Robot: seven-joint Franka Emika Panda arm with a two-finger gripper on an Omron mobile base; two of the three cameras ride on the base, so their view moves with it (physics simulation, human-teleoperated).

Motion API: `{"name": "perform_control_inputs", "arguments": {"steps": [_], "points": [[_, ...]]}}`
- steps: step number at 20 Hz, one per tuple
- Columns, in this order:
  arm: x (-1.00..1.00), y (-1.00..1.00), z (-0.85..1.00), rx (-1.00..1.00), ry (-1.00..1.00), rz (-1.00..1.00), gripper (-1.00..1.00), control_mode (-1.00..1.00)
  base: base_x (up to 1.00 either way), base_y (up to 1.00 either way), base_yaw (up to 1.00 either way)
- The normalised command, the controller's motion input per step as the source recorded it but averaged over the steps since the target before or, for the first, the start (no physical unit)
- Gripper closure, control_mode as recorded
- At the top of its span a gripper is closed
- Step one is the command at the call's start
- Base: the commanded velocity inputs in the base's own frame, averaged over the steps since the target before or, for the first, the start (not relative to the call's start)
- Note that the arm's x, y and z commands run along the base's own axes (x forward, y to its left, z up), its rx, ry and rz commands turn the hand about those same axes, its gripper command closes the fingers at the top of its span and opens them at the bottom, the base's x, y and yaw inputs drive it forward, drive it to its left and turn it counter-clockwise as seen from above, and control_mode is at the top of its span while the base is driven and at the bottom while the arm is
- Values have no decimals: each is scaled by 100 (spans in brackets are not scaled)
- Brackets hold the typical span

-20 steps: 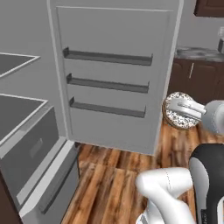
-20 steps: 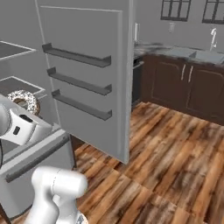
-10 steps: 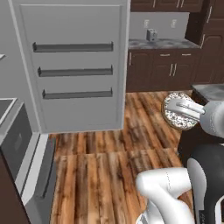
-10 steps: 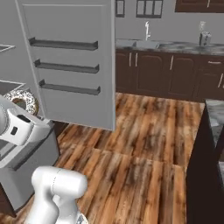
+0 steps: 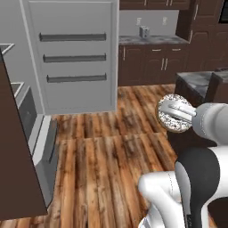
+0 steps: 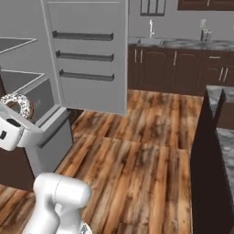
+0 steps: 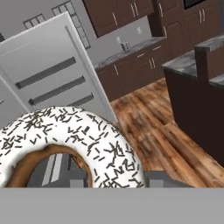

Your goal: Take the donuts from the fridge and place them on the empty tray on the dining counter.

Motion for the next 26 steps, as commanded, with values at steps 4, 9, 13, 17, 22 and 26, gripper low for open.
{"name": "perform_control_inputs", "arguments": {"steps": [4,9,13,17,22,26], "points": [[0,0,0,0,0,0,100,100,-100,-100,49],[0,0,0,0,0,0,100,100,-100,-96,23],[0,0,0,0,0,0,100,100,-100,-100,0],[0,0,0,0,0,0,100,100,-97,-100,-7],[0,0,0,0,0,0,100,100,-67,-100,-2],[0,0,0,0,0,0,100,100,-51,-100,0]]}}
